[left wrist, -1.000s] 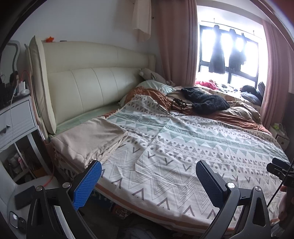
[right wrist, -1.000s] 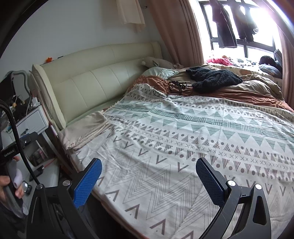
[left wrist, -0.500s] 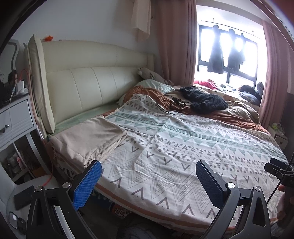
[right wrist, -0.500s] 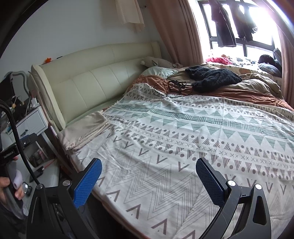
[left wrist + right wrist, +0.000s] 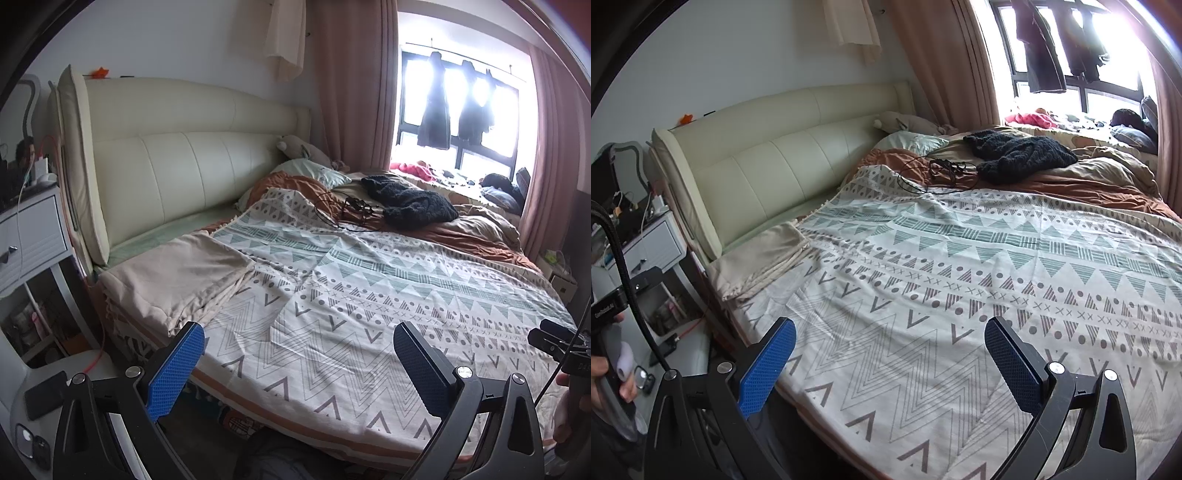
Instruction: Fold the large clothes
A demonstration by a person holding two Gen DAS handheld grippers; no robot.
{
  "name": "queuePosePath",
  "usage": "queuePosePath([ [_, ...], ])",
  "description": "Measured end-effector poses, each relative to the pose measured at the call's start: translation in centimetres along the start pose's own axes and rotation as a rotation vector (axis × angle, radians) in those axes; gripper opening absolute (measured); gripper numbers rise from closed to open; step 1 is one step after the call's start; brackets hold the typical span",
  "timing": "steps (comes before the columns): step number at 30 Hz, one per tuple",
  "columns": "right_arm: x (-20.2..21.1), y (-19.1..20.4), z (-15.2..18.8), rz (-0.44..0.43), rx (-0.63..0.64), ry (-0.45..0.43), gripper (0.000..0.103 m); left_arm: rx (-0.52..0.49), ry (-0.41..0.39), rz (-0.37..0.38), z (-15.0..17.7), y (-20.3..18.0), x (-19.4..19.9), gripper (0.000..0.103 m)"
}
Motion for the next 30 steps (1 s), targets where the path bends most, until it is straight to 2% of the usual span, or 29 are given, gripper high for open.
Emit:
queuePosePath([
  [15,-0.4,-0.1,0.1,0.022,0.006,0.009,0.102,0.009,-0.001,0.004,0.0,0.5,0.0,0.102],
  [30,-0.6,-1.3,0.9,0.062,-0.011,0.037,0.102,-0.030,-0.017,0.018,0.4,-0.4,0.2,0.102],
])
Point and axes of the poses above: each gripper's, at about its wrist camera, not at the fingertips, and x roughly against the way its jaws point, y to its left, z to its underside, the point moved 8 cm from there along -x, roughly the way its jaws point, and after that the axes turned 6 degrees about -y, right-handed, at the moved point
